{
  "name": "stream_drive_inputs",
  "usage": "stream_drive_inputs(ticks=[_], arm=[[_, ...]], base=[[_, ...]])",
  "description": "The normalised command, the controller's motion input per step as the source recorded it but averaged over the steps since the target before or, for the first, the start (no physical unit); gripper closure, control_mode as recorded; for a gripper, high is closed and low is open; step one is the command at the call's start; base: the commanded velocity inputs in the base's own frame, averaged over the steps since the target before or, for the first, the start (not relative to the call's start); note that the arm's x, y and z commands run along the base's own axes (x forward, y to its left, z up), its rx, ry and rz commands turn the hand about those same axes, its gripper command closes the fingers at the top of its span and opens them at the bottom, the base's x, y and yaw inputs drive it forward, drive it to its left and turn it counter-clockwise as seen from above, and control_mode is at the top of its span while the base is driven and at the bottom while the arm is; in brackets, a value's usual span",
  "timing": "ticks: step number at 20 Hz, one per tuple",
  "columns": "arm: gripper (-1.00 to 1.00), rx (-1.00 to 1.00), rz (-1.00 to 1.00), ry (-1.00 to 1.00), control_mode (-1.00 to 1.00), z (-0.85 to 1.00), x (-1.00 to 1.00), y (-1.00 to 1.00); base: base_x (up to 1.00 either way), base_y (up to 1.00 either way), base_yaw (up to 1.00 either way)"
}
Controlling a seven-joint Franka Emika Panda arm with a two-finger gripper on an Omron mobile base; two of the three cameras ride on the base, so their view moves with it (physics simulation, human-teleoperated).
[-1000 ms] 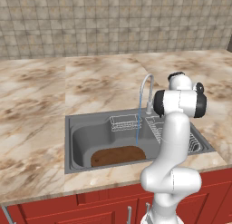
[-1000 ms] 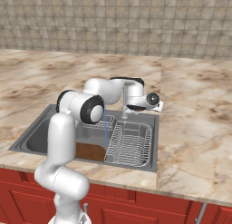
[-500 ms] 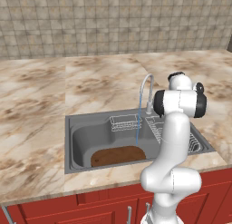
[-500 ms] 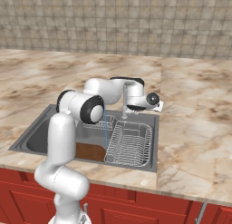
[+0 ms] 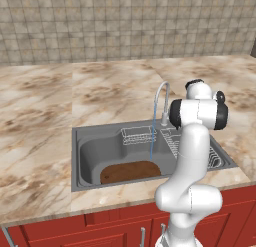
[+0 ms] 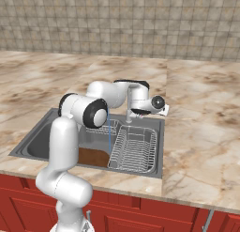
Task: Turn on the sink faucet with hot water and rinse the cutting board for ten seconds, then turn off the faucet. Push the cutting board to reach the water if necessary.
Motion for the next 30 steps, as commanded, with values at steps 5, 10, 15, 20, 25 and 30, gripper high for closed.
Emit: stream_drive_inputs(ticks=[5,10,15,20,25,30], arm=[[-1.00,0.00,0.00,0.00,-1.00,0.00,0.00,0.00],[-1.00,0.00,0.00,0.00,-1.00,0.00,0.00,0.00],[-1.00,0.00,0.00,0.00,-1.00,0.00,0.00,0.00],[-1.00,0.00,0.00,0.00,-1.00,0.00,0.00,0.00],[-1.00,0.00,0.00,0.00,-1.00,0.00,0.00,0.00],[-1.00,0.00,0.00,0.00,-1.00,0.00,0.00,-0.03]], base=[[0.00,0.00,0.00],[0.00,0.00,0.00],[0.00,0.00,0.00],[0.00,0.00,0.00],[0.00,0.00,0.00],[0.00,0.00,0.00]])
